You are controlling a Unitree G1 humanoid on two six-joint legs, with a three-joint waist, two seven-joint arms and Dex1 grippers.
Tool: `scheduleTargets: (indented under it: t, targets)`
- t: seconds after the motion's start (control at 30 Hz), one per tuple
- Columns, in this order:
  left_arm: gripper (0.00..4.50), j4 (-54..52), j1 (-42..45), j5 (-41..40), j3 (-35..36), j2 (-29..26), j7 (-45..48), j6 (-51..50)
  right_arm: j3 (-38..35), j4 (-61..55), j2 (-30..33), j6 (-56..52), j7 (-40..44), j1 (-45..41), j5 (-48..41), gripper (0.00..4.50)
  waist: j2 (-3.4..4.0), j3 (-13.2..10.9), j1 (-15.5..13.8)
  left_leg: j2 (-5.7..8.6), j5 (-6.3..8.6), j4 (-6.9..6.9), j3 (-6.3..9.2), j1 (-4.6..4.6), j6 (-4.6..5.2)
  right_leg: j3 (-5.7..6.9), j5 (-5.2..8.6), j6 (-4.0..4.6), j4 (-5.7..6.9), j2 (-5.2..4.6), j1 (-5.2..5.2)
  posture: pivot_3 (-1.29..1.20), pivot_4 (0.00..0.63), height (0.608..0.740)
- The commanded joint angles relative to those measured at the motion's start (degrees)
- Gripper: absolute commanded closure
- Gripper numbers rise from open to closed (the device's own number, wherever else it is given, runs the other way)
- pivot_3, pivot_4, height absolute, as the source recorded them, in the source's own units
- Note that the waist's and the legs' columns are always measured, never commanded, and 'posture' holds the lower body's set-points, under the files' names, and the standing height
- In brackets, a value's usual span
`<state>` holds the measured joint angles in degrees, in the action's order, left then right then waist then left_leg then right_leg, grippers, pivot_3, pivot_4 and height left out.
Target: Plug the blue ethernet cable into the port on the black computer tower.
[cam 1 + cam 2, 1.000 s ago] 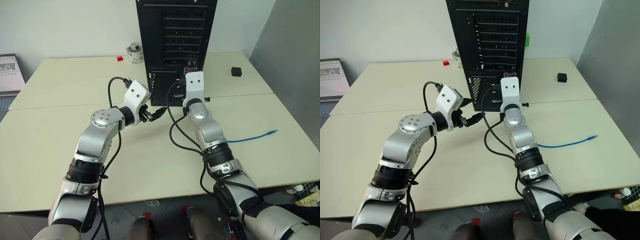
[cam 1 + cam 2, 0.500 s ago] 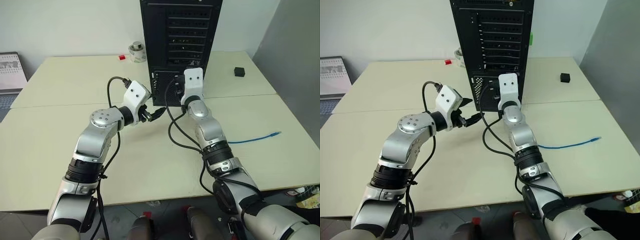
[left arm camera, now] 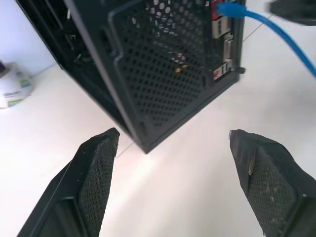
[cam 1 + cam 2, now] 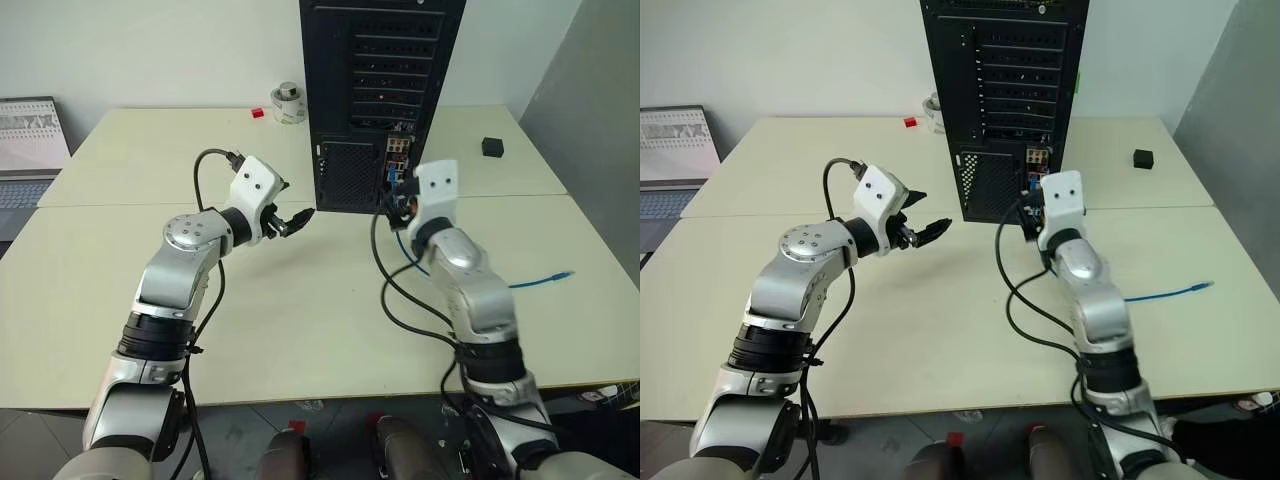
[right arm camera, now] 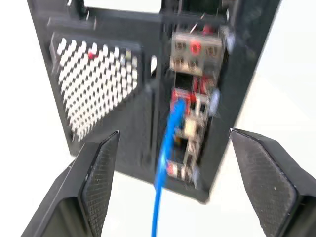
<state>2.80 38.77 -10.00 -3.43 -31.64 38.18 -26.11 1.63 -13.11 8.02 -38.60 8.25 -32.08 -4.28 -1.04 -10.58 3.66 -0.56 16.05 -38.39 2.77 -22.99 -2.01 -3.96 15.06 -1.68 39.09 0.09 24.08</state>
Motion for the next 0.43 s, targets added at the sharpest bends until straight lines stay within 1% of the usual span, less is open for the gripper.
scheduleTargets:
  t: [0.03,0.1,0.17,0.3,0.43]
  targets:
    - [0.68,0.3,1.9,-0.1,1.1,-1.4,2.5,2.7,-2.0,-8.0,7.4,-1.3,10.2,2.1,-5.5,0.74,0.00,0.0,-0.2,0.01,0.00,0.00,-0.01,0.00,0.00,0.00,0.00,0.00,-0.01,0.01,0.00,0.00,0.150,0.740]
    - [0.68,1.9,2.8,-0.4,1.5,-2.1,4.0,3.6,-3.0,-8.7,13.5,1.8,14.9,3.7,-5.4,0.74,0.00,0.0,-0.4,0.04,0.00,0.00,-0.01,0.00,0.00,0.02,0.00,-0.01,-0.02,0.20,-0.01,0.00,0.150,0.740]
    - [0.68,3.5,3.5,-0.3,1.5,-2.5,5.0,4.7,-5.5,-8.5,17.0,2.3,17.7,4.2,-7.3,0.74,-0.01,0.0,-0.6,0.03,0.00,-0.02,-0.01,0.01,0.01,0.02,0.01,-0.02,-0.08,0.23,-0.06,0.00,0.150,0.740]
    - [0.68,4.7,4.2,-0.7,1.2,-3.3,7.5,5.6,-8.6,-7.4,20.0,1.8,20.2,3.3,-10.4,0.74,-0.01,0.0,-0.5,0.01,0.00,-0.02,-0.03,0.01,0.01,0.00,0.01,-0.02,-0.08,0.29,-0.06,0.00,0.150,0.740]
    - [0.68,4.5,4.0,-1.0,1.6,-3.6,9.0,5.6,-9.6,-6.3,21.3,0.9,20.9,2.7,-12.0,0.74,-0.01,0.0,-0.5,-0.03,0.00,-0.01,-0.03,0.02,0.01,-0.01,0.01,-0.01,-0.06,0.32,-0.05,0.00,0.150,0.740]
